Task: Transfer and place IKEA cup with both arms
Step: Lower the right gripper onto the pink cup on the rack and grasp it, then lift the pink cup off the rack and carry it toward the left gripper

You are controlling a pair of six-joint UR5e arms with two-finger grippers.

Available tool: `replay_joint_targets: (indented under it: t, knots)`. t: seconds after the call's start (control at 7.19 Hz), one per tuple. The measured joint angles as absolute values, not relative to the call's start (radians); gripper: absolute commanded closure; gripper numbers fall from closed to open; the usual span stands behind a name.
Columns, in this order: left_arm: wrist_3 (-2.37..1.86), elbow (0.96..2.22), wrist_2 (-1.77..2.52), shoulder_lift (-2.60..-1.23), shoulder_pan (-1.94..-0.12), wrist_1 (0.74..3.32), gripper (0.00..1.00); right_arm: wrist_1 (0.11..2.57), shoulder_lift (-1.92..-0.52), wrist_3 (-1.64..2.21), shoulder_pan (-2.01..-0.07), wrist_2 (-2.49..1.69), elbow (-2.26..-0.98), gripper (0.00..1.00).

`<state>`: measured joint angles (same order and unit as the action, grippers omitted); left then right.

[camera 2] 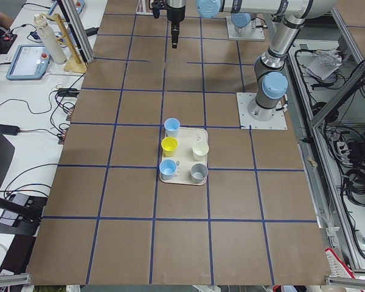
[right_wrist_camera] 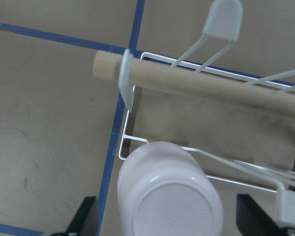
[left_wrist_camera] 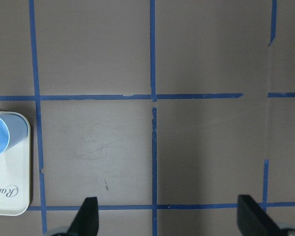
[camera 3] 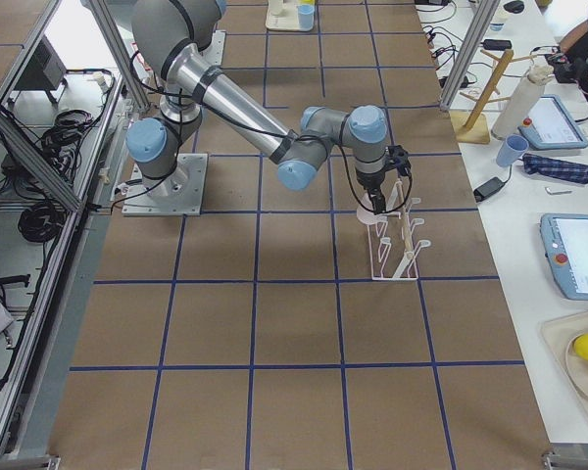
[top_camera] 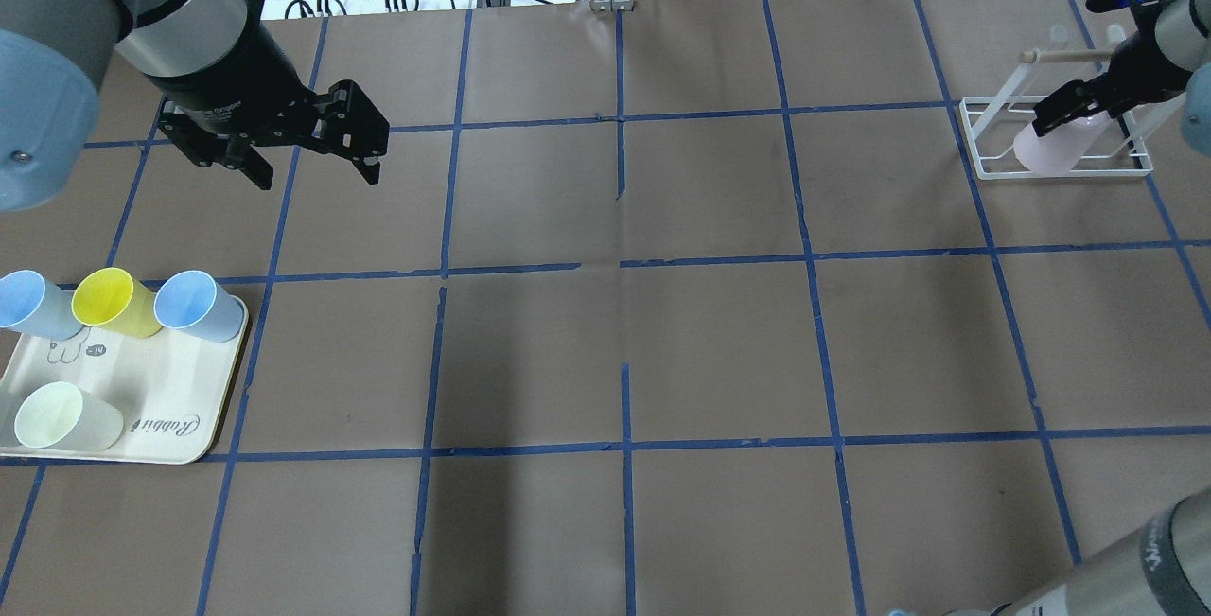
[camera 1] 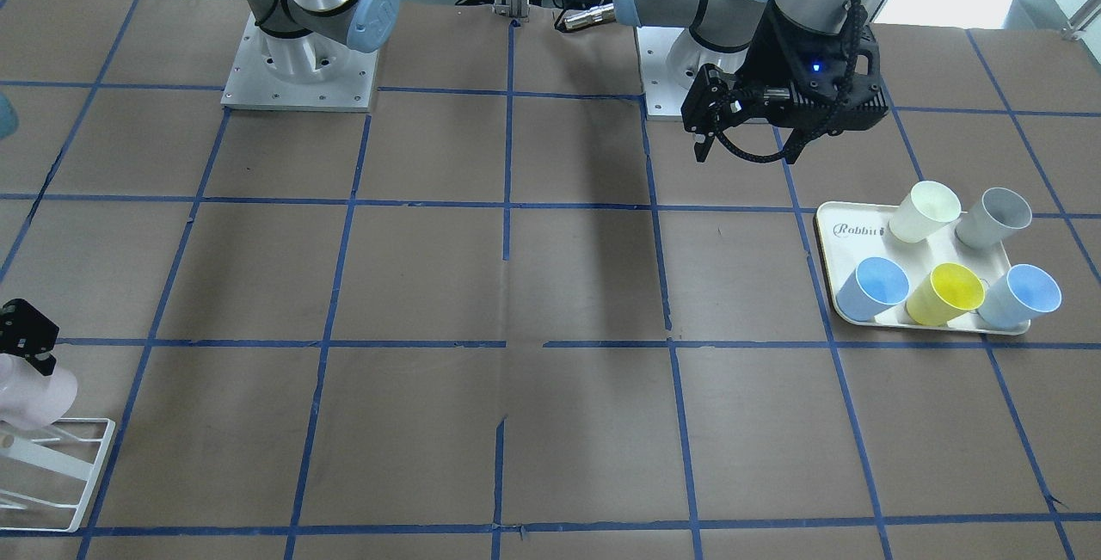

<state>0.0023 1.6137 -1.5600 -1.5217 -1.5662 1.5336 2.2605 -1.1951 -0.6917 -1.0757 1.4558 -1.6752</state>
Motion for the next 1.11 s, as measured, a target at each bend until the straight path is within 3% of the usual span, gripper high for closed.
replay_joint_targets:
  t: [0.14,0.28,0.7,0.83,1.11]
  knots:
    - [0.002,1.614,-1.560,-1.522,-1.566,1.533,0.00,2.264,-1.193,-0.690,-1.076,1.456,-1.675,0.06]
    - [0.002,1.614,-1.559,-1.523,-1.566,1.533,0.00,2.263,-1.193,-0.689,-1.077,1.457,-1.675,0.23]
    - [0.002,1.614,-1.560,-1.522,-1.566,1.533,0.00,2.259,-1.199,-0.689,-1.078,1.458,-1.675,0.89]
    - [0.003,1.614,-1.560,-1.522,-1.566,1.533,0.00,2.258,-1.202,-0.689,-1.078,1.458,-1.674,0.99]
    - [0.006,1.614,-1.560,-1.521,-1.566,1.533,0.00,2.253,-1.208,-0.689,-1.077,1.466,-1.673,1.00]
